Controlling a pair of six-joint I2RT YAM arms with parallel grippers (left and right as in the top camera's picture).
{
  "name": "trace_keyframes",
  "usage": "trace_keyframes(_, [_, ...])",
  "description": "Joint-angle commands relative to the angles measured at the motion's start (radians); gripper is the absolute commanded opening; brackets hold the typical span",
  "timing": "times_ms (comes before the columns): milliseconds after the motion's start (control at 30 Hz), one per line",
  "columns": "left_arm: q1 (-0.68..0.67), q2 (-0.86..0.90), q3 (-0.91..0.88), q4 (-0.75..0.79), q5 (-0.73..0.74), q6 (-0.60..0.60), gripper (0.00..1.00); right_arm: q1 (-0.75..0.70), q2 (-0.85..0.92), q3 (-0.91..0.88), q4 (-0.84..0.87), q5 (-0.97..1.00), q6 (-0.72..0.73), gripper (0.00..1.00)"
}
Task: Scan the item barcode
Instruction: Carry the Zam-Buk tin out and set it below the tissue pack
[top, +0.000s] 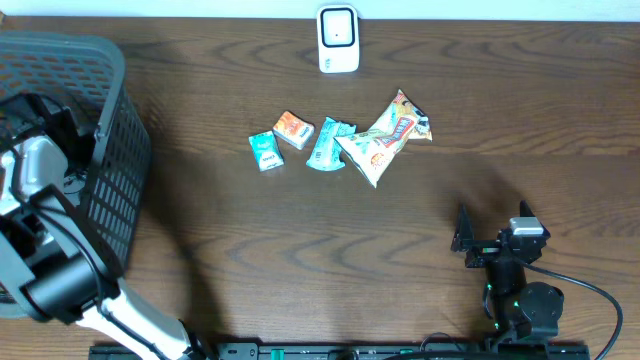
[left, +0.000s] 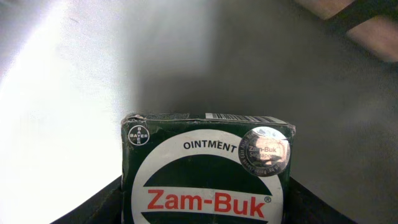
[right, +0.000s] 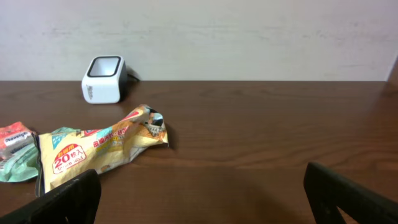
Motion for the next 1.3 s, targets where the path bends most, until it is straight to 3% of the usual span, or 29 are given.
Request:
trace_keyframes(0, [0.004,-0.134,0.008,-0.007,-0.011,-0.058,0.62,0.002,-0.005,-0.002,-0.002,0.000,-0.011,0.99])
trace_keyframes(200, [0.004,-0.294,0.008,-0.036,-0.011,-0.058,0.61,0.001,-0.005,-0.002,-0.002,0.000,-0.011,0.99])
trace_keyframes(367, [0.004,-0.466,0.014,-0.018,0.004,-0.147,0.61,0.001,-0.005,-0.002,-0.002,0.000,-0.011,0.99])
trace_keyframes(633, [-0.032,-0.747,0.019,0.126,0.297,-0.356,0.61,0.001,-0.005,-0.002,-0.002,0.000,-0.011,0.99])
trace_keyframes(767, [-0.150,-0.827,0.019,0.170,0.344,-0.425,0.62,0.001,-0.005,-0.002,-0.002,0.000,-0.011,0.99])
trace_keyframes(967, [-0.401,-0.841,0.018,0.143,0.327,-0.423,0.62,0.001,-0.005,-0.002,-0.002,0.000,-0.011,0.99])
trace_keyframes(1267, [-0.668,-0.640,0.017,-0.004,0.057,-0.412,0.62,0.001,-0.005,-0.002,-0.002,0.000,-0.011,0.99])
